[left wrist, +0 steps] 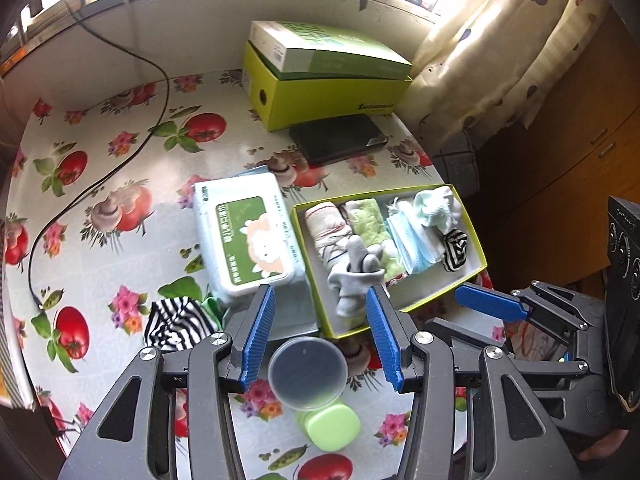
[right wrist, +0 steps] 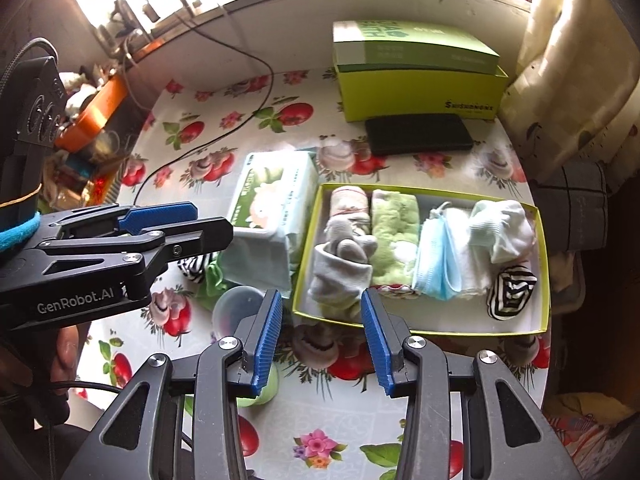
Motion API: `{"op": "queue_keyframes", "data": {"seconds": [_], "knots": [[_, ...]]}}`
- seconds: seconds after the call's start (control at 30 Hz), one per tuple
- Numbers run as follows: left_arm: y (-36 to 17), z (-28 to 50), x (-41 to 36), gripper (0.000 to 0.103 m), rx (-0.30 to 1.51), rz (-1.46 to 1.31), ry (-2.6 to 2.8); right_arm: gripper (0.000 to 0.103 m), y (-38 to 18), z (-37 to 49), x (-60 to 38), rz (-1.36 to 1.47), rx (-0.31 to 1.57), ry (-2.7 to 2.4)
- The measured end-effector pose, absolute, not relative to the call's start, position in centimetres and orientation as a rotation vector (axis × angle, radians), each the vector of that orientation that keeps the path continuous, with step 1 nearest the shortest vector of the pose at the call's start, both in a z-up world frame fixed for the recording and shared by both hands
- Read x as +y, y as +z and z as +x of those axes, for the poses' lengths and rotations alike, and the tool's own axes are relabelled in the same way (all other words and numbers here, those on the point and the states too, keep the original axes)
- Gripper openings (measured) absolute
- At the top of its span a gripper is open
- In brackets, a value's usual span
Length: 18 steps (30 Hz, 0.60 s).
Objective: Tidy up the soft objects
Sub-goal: 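Withdraw both tools from the tray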
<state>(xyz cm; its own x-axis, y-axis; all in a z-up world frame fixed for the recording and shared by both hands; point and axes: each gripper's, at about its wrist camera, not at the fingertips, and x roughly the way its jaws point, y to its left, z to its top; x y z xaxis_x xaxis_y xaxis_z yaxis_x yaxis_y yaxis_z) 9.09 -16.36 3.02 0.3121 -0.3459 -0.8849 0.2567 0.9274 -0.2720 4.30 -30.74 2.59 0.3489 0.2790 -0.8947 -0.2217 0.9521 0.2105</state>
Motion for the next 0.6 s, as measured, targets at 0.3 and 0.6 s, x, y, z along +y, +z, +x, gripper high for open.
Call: {"op": "queue_keyframes", "data": {"seconds": [0.3, 0.6], "knots": [[2.8, 8.3, -13.8, 0.049, 1.189, -0.119, -0.356, 0.04, 2.9, 4.1, -28.2, 0.028, 1.178, 0.376], [2.1, 7.8, -11.8, 0.049, 1.201, -0.142, -0.312, 0.04, 2.9, 4.0, -26.6, 0.023, 1.189, 0.413]]}}
